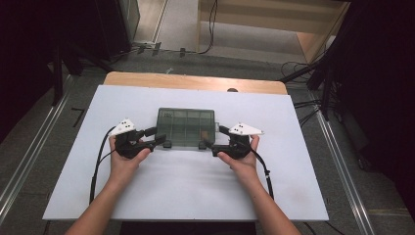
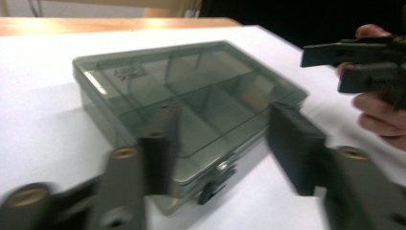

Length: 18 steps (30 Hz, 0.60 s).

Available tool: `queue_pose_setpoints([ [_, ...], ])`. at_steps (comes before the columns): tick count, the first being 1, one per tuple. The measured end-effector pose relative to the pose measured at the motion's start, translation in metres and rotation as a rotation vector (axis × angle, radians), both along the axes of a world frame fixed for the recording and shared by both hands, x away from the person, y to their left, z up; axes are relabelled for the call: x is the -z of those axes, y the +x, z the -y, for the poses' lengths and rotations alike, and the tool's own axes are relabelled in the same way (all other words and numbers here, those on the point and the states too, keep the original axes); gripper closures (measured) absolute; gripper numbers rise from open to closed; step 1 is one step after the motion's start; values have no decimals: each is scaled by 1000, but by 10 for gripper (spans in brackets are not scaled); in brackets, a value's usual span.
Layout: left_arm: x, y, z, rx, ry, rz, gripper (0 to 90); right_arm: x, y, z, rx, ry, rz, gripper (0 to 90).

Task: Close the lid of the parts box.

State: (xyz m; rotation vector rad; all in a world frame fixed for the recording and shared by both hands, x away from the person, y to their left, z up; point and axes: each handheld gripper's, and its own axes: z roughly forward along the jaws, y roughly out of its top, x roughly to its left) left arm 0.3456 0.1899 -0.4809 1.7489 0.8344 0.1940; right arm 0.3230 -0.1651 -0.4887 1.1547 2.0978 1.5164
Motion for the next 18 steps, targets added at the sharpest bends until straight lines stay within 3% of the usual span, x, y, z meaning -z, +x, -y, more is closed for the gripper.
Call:
queue_pose_setpoints([
  [2,-1,-2,-2,18,-12,6,226,-4,-2,3,-14,14,10,0],
  [4,-2,-4,-4,18,-7,18,118,-6,-5,8,-18,28,17,0],
  [12,-5,-12,-11,-17,3,42,107,-6,-16,35,31,28,31,0],
  [13,-5,-13,-11,-11,5,43,91,-5,-18,39,34,28,30,0],
  [14,-5,-14,-12,4,-1,49,15,-4,-19,42,41,28,30,0],
  [18,-7,-18,-17,-1,-5,59,0,0,-26,54,58,22,25,0],
])
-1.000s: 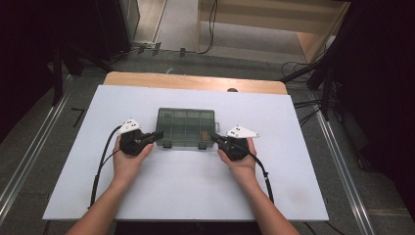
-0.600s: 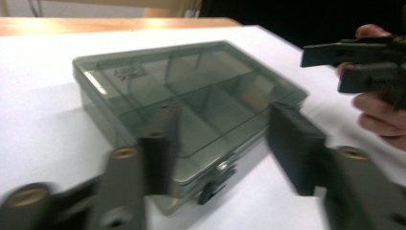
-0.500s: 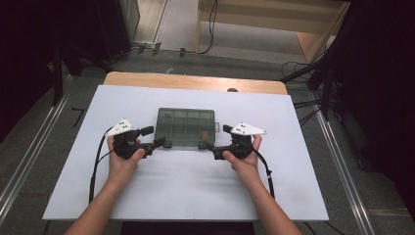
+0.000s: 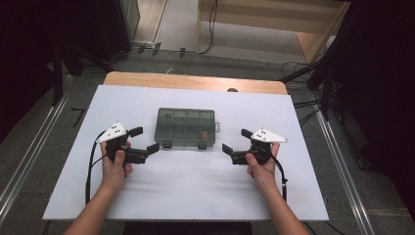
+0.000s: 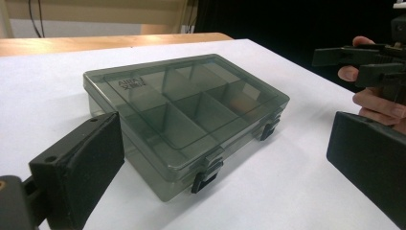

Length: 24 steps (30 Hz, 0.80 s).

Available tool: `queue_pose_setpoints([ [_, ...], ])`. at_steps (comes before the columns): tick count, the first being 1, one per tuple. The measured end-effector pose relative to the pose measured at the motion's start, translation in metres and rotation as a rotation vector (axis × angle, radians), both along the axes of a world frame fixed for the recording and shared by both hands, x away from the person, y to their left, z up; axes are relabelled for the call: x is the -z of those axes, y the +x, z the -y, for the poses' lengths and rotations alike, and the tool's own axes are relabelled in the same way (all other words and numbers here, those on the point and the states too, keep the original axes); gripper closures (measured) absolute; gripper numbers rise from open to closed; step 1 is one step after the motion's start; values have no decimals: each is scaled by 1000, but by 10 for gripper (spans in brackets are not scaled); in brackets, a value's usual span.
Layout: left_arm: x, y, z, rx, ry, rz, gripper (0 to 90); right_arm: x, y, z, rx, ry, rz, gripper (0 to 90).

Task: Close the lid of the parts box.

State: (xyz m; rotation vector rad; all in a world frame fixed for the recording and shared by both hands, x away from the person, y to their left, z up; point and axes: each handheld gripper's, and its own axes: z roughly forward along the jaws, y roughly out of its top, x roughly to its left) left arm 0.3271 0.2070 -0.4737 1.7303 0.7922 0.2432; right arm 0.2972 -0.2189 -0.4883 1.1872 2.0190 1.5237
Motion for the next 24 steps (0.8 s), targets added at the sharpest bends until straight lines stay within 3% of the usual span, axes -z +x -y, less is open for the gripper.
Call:
queue_pose_setpoints([
  [24,5,-31,-45,-66,37,3,0,7,-44,56,85,-24,0,0],
])
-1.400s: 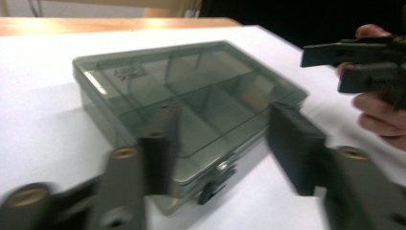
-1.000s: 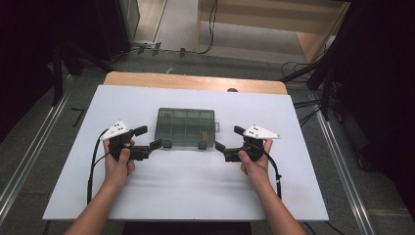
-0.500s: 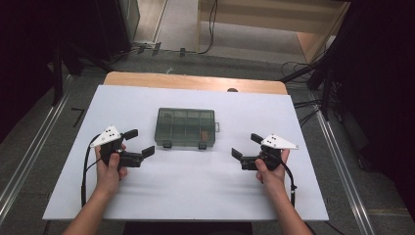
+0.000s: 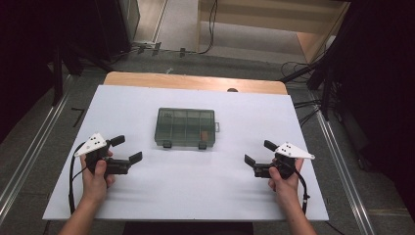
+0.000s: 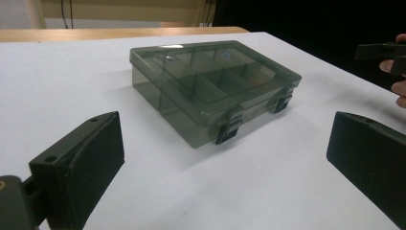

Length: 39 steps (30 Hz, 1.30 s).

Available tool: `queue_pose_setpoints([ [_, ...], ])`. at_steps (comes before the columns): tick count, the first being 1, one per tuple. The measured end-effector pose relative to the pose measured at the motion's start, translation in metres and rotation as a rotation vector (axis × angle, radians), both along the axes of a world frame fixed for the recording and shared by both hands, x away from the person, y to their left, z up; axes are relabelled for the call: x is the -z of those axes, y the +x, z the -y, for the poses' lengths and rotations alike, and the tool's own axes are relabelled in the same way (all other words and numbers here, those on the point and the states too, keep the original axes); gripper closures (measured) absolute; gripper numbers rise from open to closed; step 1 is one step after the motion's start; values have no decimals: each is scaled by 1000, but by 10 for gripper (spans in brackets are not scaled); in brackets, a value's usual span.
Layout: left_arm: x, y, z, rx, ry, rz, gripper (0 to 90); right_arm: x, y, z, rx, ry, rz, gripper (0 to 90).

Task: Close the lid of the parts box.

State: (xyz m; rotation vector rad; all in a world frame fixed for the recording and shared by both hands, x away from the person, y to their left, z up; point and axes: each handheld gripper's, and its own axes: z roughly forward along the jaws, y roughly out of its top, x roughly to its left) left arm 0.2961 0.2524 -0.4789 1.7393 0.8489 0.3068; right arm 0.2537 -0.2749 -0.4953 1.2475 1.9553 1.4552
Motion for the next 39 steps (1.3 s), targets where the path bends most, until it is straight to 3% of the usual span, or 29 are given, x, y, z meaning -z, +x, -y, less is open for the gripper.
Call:
queue_pose_setpoints([
  [7,2,-15,-13,-19,33,-2,0,2,-10,15,28,1,-1,0],
  [15,1,-27,-30,-40,29,-4,0,7,-23,32,60,4,-7,0],
  [32,3,-50,-63,-85,70,-5,0,12,-52,72,112,27,-8,0],
  [39,4,-52,-75,-116,77,2,0,13,-65,93,160,33,-7,0],
])
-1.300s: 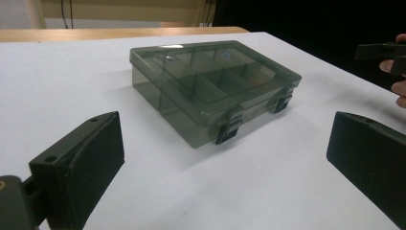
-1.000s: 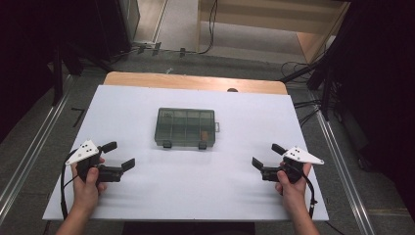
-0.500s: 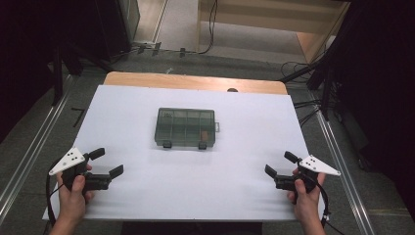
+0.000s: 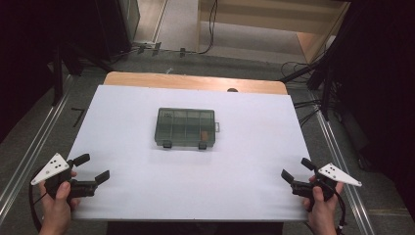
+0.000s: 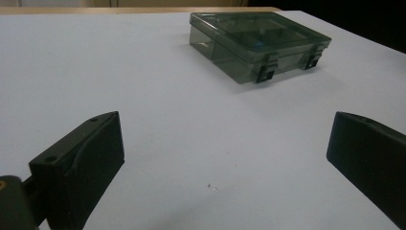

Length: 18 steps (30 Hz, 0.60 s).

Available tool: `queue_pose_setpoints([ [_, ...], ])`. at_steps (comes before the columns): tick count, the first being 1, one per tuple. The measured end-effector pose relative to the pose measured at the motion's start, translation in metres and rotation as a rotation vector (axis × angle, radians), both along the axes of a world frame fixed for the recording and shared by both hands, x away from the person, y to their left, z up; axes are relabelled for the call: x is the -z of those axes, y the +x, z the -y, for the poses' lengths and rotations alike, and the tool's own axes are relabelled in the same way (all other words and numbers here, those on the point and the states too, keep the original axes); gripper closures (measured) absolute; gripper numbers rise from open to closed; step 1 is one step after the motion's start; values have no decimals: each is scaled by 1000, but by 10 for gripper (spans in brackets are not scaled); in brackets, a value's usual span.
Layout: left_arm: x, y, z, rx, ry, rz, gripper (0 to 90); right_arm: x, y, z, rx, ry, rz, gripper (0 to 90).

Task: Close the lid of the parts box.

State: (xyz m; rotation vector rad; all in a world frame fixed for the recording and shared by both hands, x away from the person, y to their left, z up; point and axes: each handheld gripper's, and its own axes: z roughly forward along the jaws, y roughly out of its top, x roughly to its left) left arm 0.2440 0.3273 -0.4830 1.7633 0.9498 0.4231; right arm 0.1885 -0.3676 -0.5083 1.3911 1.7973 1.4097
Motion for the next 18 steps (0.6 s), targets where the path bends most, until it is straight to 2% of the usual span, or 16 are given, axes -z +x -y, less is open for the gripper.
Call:
queue_pose_setpoints([
  [7,3,3,-2,-21,43,-2,0,4,-6,14,38,9,-8,0],
  [12,4,3,0,-42,68,3,0,4,-5,14,44,5,-6,0],
  [18,4,4,2,-61,88,-3,0,1,-4,16,64,30,4,0],
])
